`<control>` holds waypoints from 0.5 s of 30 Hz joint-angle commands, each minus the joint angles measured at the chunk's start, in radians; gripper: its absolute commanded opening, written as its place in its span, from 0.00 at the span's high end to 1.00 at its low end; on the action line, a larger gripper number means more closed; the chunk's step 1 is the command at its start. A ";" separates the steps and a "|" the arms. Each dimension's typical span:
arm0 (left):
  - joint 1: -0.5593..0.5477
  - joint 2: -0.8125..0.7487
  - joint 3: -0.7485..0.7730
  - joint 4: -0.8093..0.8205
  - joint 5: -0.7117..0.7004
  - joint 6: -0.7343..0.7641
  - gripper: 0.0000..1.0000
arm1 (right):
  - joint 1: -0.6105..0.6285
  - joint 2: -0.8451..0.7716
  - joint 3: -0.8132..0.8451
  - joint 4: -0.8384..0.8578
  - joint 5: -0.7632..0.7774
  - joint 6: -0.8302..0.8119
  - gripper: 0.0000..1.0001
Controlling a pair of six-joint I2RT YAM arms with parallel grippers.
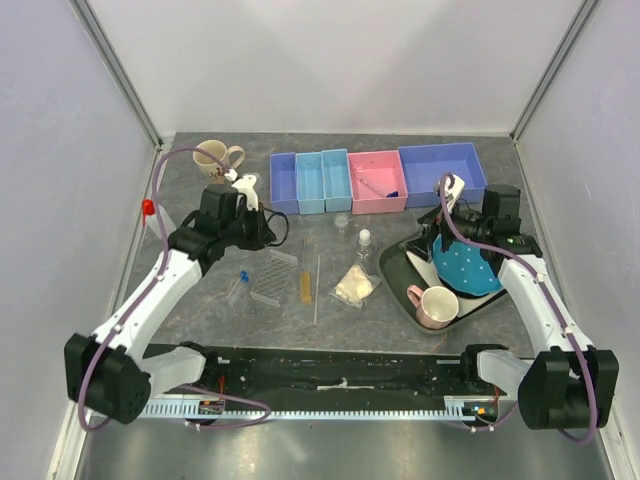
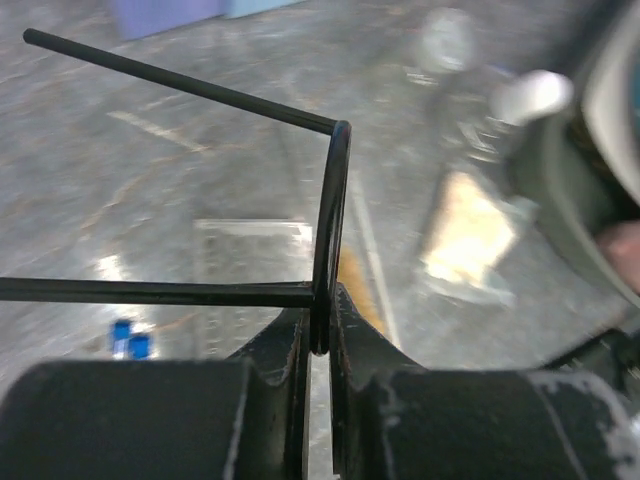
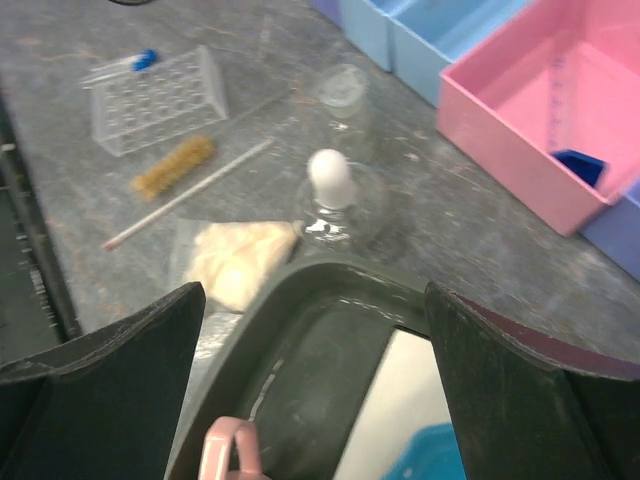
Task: Organize the chemistry lab equipment
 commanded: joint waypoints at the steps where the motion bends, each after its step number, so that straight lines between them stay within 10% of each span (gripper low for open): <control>1: -0.031 -0.142 -0.071 0.244 0.372 -0.042 0.98 | -0.002 0.054 0.008 0.019 -0.285 0.025 0.02; 9: -0.180 -0.237 -0.250 0.784 0.408 -0.342 0.98 | 0.102 0.129 -0.062 0.403 -0.423 0.497 0.02; 15: -0.297 -0.141 -0.211 0.850 0.327 -0.377 0.98 | 0.188 0.157 -0.064 0.493 -0.375 0.616 0.02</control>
